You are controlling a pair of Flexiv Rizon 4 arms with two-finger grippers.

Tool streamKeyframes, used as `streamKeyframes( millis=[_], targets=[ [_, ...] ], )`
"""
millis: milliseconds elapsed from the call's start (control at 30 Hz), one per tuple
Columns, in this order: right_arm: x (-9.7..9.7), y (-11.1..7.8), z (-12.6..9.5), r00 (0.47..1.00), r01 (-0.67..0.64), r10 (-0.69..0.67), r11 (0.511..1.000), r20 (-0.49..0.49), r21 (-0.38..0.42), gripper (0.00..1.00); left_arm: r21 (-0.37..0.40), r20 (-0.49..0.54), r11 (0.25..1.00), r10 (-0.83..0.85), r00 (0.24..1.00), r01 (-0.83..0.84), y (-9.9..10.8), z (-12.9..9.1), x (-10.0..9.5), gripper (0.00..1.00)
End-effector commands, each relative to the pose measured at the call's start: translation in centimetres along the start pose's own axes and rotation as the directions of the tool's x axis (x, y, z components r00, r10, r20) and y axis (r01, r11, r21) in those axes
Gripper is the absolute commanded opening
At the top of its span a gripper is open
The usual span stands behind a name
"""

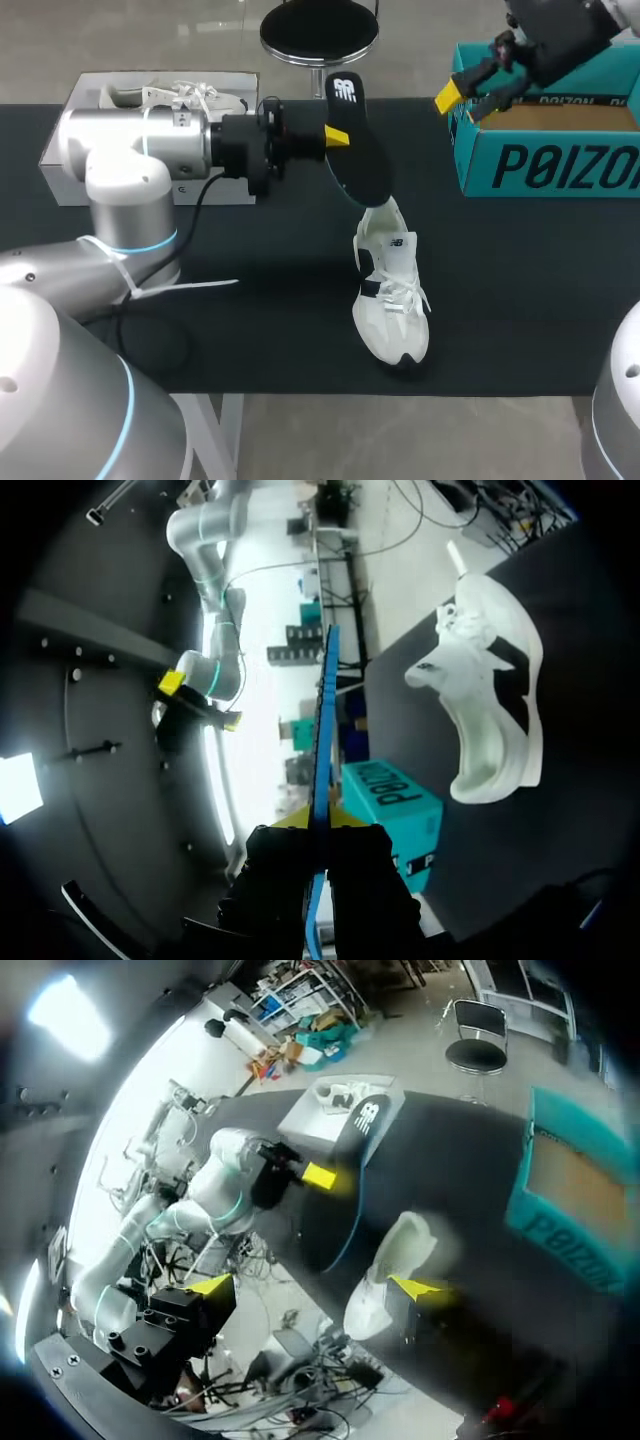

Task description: Take the shoe out of the shoebox, open the shoe tongue, remove and reinsert the insole, then place the shoe into the shoebox

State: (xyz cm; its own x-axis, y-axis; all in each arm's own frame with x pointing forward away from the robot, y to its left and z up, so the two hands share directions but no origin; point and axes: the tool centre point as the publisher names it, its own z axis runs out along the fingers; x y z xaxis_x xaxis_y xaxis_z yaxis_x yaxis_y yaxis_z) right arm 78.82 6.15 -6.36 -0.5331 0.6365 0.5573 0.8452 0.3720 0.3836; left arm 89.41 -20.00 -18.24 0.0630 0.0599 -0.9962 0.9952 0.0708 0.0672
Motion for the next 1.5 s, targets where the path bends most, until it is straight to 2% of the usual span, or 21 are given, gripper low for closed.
streamKeyframes(
  millis=[33,167,267,500,800,967,1133,1500],
  targets=[
    [1.8,-3.3,-4.6,0.749,0.048,-0.045,0.999,0.661,0.013,1.0,0.016,-0.005,1.0,-0.008,1.0,0.008,0.4,0.0,0.0,0.0],
    [2.8,-3.5,-5.3,0.683,0.08,-0.048,0.997,0.729,-0.009,1.0,0.034,0.002,0.999,-0.041,0.999,0.041,0.5,0.0,0.1,0.0],
    [2.8,-4.0,-6.0,0.645,0.122,-0.06,0.992,0.762,-0.025,1.0,0.039,-0.002,0.998,-0.052,0.999,0.052,0.5,-0.2,0.2,0.0],
    [3.3,-4.0,-7.1,0.615,0.216,-0.116,0.976,0.78,-0.025,1.0,0.042,-0.018,0.997,-0.06,0.998,0.061,0.3,-0.2,0.1,0.0],
    [3.2,-1.7,-6.3,0.65,0.301,-0.22,0.953,0.727,0.02,1.0,0.059,-0.011,0.996,-0.062,0.998,0.063,-0.8,0.4,-0.2,0.0],
    [2.6,-1.4,-5.5,0.71,0.291,-0.239,0.956,0.663,0.032,1.0,0.065,-0.011,0.996,-0.061,0.998,0.061,-1.2,0.4,0.0,0.0],
    [2.6,-1.0,-4.5,0.741,0.305,-0.261,0.952,0.618,0.035,1.0,0.065,-0.012,0.996,-0.063,0.998,0.064,-1.6,0.3,0.3,0.0],
    [3.9,0.5,-2.5,0.751,0.326,-0.312,0.942,0.582,0.083,1.0,0.076,-0.007,0.994,-0.073,0.997,0.073,-2.5,0.5,0.6,0.0]
  ],
)
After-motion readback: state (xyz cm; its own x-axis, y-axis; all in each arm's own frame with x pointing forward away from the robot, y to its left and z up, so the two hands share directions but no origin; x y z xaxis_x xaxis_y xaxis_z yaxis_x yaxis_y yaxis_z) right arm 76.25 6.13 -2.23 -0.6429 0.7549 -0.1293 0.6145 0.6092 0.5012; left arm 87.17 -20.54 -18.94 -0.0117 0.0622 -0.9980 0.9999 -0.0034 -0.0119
